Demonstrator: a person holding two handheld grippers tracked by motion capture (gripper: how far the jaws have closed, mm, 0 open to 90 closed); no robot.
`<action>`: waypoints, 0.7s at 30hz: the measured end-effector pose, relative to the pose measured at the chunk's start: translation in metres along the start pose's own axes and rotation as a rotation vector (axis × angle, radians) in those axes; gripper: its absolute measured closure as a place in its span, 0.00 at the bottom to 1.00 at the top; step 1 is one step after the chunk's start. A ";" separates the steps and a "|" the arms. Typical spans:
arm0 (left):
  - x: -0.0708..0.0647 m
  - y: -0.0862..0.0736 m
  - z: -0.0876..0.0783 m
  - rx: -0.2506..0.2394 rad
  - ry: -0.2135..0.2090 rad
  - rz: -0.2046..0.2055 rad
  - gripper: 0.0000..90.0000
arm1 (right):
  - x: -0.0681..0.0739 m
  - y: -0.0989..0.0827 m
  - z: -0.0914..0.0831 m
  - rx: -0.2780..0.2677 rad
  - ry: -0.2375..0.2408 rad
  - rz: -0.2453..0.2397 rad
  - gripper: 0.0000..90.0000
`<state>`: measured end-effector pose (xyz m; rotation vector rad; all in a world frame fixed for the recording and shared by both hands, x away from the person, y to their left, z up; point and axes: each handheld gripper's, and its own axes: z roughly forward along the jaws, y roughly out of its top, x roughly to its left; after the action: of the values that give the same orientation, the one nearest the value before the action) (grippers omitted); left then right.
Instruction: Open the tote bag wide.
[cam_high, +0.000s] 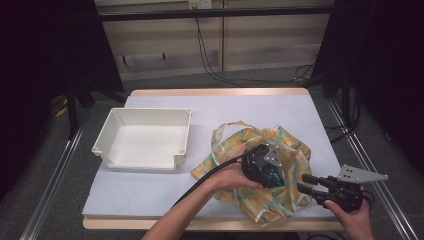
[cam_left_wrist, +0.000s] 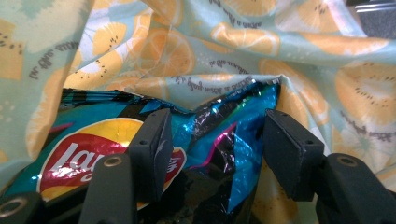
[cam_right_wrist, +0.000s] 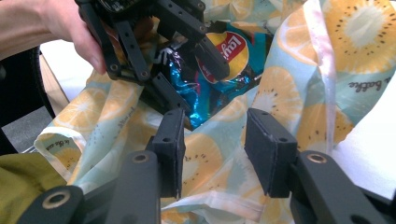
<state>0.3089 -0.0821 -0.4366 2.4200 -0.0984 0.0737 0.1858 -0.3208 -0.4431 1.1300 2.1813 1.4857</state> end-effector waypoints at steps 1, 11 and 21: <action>0.000 0.000 0.001 -0.002 -0.006 0.000 0.48 | 0.000 0.000 0.000 0.000 0.000 -0.001 0.64; -0.010 0.003 0.009 0.062 0.049 0.080 0.43 | 0.000 0.000 0.001 0.004 0.003 0.001 0.64; -0.017 0.002 0.010 0.061 0.099 0.086 0.69 | -0.001 -0.001 0.004 0.015 0.004 0.003 0.64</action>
<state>0.2925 -0.0891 -0.4445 2.4673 -0.1572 0.2387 0.1882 -0.3194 -0.4458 1.1369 2.1975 1.4765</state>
